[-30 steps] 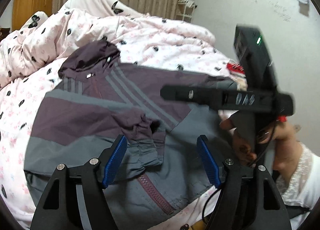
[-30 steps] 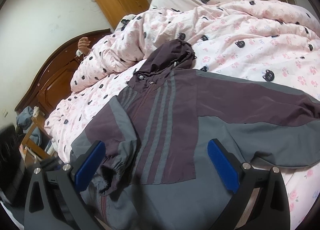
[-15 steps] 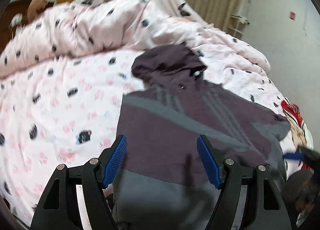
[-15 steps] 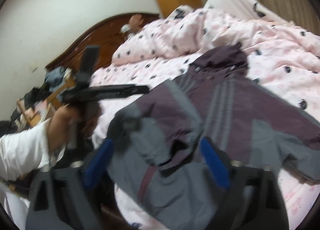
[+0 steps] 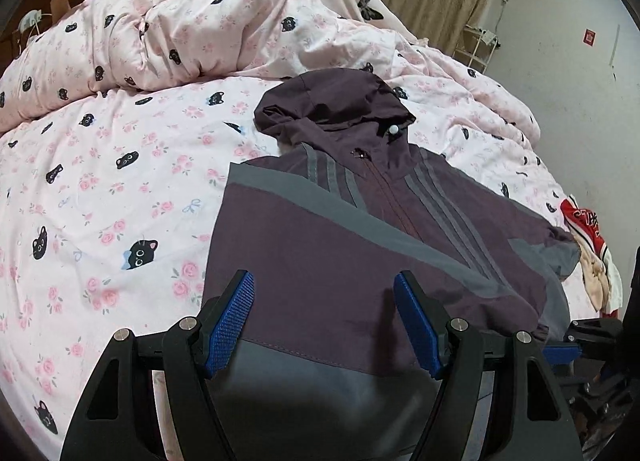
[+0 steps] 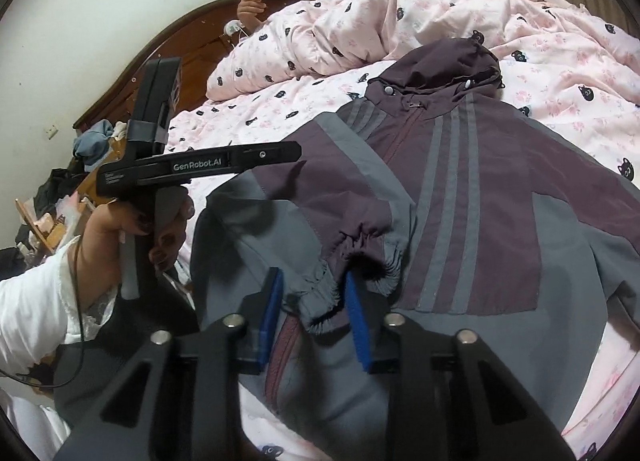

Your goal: Fold clothes

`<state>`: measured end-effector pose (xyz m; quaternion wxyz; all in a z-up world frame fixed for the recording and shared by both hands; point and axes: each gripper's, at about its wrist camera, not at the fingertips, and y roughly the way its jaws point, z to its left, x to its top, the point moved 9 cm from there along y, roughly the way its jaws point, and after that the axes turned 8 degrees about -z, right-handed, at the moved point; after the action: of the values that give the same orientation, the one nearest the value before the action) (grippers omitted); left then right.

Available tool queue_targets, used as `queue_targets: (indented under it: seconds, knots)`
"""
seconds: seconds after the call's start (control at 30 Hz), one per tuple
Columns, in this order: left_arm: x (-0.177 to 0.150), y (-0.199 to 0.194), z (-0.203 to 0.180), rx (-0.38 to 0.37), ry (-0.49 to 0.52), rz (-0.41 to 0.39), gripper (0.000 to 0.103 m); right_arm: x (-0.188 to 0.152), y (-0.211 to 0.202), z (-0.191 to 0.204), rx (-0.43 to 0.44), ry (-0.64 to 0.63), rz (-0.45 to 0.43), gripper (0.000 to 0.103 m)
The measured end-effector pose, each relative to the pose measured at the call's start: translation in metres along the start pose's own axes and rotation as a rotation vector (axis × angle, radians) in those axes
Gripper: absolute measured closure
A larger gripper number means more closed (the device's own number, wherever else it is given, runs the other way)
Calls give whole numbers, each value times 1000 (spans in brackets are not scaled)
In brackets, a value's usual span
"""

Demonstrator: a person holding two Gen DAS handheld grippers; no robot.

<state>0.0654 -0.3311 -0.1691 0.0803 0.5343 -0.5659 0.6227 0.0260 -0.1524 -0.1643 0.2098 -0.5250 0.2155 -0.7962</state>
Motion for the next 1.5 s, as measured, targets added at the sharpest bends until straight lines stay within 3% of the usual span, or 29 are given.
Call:
queue_targets:
  seconds: [0.03,0.3,0.73,0.8,0.87,0.93,0.97,1.2,1.33,1.5]
  knots:
    - [-1,1,0,-1,1,3,36,0,1,-2,-5,5,4,98]
    - [-9,8,2,24,11,38,36,1,-10,-10,-6,21,26,98]
    - [-14,12,3,59,24,62,36,-22,-4,-29,-50,10,143,99]
    - [-11,7,-1,39,18,40,36,-20,-11,-32,-60,13,127,97]
    - [-8,-2,-11,6,30,9,36,-16,-21,-38,-79,18,95,81]
    - [-7,-8,-24,-27,54,-7,36,-8,-36,-49,-113,33,39,40]
    - [-8,-10,-32,-47,67,-6,36,-3,-45,-55,-133,40,10,37]
    - [-33,-11,-89,-137,200,41,36,11,-85,-101,-257,117,-96,37]
    - [-54,2,-105,-100,262,89,35,13,-99,-130,-362,199,-134,37]
    - [-45,-6,-105,-111,236,45,36,9,-135,-175,-488,348,-216,37]
